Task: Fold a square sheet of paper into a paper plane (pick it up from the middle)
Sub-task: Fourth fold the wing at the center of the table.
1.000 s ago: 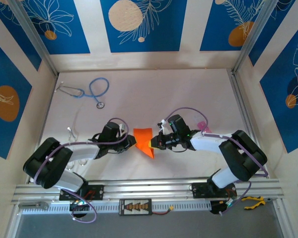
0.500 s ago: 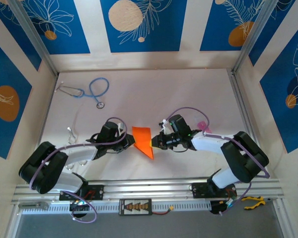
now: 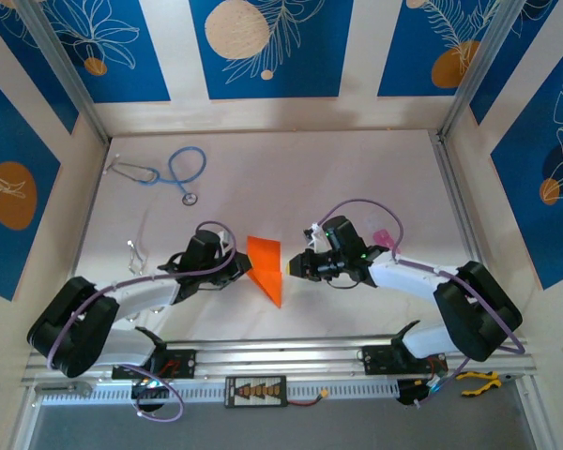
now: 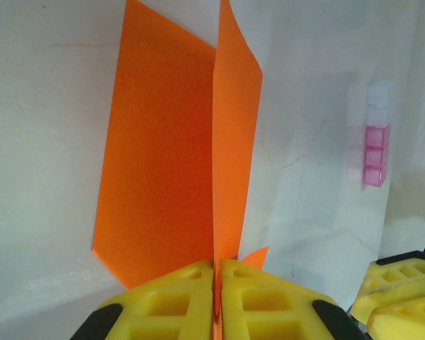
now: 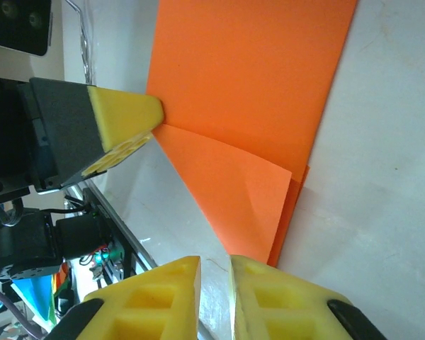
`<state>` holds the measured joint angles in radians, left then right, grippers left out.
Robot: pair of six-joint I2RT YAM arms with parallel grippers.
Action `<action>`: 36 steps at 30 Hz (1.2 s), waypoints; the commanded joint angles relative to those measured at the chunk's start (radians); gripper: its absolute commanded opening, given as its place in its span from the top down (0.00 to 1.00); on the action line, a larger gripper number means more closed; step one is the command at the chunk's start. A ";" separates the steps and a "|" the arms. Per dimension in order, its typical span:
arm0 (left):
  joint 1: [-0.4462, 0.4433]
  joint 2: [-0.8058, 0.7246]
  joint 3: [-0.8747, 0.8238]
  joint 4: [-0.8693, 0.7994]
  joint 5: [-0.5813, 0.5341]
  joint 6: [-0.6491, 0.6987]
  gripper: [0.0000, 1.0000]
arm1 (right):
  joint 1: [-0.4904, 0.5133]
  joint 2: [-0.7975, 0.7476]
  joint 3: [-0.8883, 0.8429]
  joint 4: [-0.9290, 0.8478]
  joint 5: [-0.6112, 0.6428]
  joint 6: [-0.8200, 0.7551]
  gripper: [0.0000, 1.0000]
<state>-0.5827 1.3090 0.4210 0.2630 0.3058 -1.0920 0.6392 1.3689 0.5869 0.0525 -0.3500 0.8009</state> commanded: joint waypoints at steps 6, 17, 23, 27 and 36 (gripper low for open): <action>0.013 -0.051 -0.023 -0.050 -0.046 -0.001 0.91 | 0.064 -0.048 0.034 -0.042 0.083 -0.079 0.81; 0.013 -0.096 -0.034 -0.076 -0.077 -0.012 0.92 | 0.231 -0.156 -0.012 0.032 0.351 -0.257 0.80; 0.012 -0.105 -0.030 -0.084 -0.080 -0.015 0.92 | 0.350 -0.202 -0.071 0.118 0.513 -0.436 0.79; 0.013 -0.112 -0.033 -0.085 -0.090 -0.036 0.94 | 0.419 -0.181 -0.069 0.133 0.556 -0.533 0.78; 0.009 -0.129 -0.033 -0.066 -0.129 -0.095 0.96 | 0.539 -0.018 0.001 0.132 0.648 -0.580 0.75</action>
<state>-0.5823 1.1927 0.3923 0.1936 0.2035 -1.1580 1.1553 1.3045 0.5411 0.1791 0.2207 0.2543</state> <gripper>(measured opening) 0.050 0.245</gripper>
